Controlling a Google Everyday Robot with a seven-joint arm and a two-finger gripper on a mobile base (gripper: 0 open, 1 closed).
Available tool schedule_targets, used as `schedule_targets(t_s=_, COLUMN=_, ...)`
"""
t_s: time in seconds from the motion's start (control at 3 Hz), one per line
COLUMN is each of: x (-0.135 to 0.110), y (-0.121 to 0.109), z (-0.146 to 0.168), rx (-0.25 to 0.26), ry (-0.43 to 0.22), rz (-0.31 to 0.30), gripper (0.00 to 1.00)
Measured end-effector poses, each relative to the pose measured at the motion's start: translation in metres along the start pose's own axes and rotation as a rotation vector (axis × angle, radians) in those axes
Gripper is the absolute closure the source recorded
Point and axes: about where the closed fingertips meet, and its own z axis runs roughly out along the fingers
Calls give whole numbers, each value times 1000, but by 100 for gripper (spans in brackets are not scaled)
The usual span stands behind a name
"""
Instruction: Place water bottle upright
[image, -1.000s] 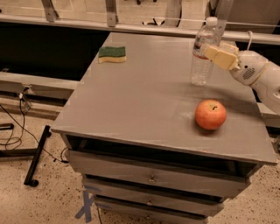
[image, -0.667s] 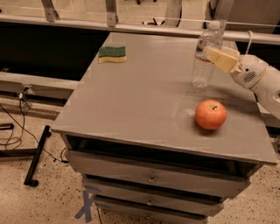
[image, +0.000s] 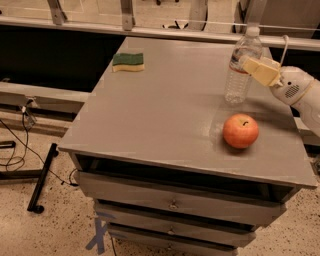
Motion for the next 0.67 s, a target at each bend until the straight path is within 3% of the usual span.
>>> schedule_targets(t_s=0.33, x=3, y=0, z=-2, rx=2, ry=-11, rz=12, gripper=100)
schedule_targets(t_s=0.67, x=3, y=2, z=-1, rx=-12, ry=-21, rz=10, gripper=83)
